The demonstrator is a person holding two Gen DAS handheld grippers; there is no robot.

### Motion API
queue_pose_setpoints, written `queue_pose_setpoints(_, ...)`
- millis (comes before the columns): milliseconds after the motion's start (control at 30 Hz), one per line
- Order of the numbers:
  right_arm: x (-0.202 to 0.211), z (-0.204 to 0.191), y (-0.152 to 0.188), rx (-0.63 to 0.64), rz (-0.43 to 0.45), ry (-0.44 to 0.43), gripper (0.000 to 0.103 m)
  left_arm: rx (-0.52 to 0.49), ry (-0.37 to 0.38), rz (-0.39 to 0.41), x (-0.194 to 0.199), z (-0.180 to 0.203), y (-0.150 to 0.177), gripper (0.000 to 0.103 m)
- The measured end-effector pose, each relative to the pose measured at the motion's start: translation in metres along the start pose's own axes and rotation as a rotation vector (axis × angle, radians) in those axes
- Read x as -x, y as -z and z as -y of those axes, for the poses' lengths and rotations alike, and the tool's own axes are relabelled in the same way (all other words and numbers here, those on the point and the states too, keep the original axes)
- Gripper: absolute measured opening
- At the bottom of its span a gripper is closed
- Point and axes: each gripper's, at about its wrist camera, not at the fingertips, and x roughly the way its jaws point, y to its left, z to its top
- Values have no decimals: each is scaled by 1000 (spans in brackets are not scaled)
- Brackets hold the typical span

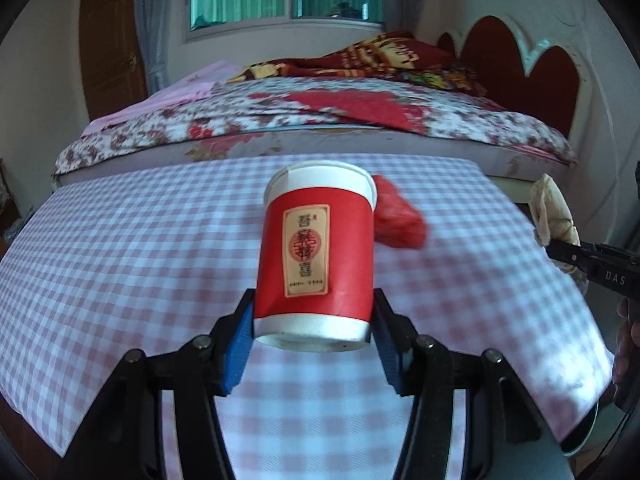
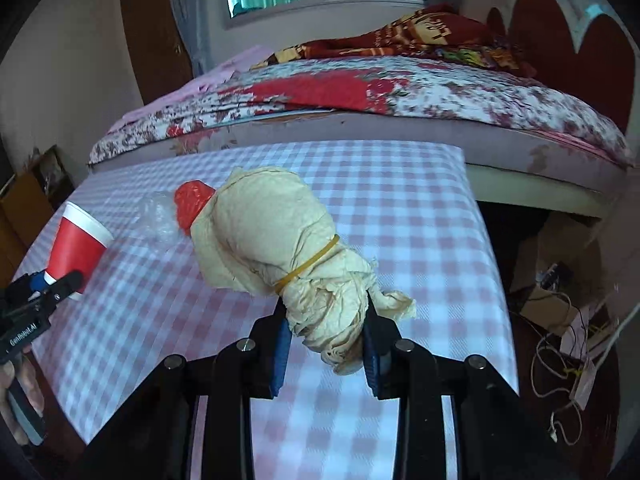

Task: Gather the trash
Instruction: 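Lift the red cup and beige bundle and carry them toward the bin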

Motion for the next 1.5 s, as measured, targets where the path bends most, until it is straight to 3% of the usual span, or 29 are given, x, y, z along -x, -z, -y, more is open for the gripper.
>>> queue_pose_setpoints(300, 57, 20, 30, -42, 40, 6, 32, -26, 51, 22, 37, 44, 13, 55)
queue_pose_setpoints(733, 122, 24, 53, -68, 120, -8, 32, -53, 95, 56, 76, 75, 26, 55)
queue_pose_setpoints(1500, 207, 61, 103, -158, 206, 53, 32, -136, 226, 84, 111, 152, 47, 55)
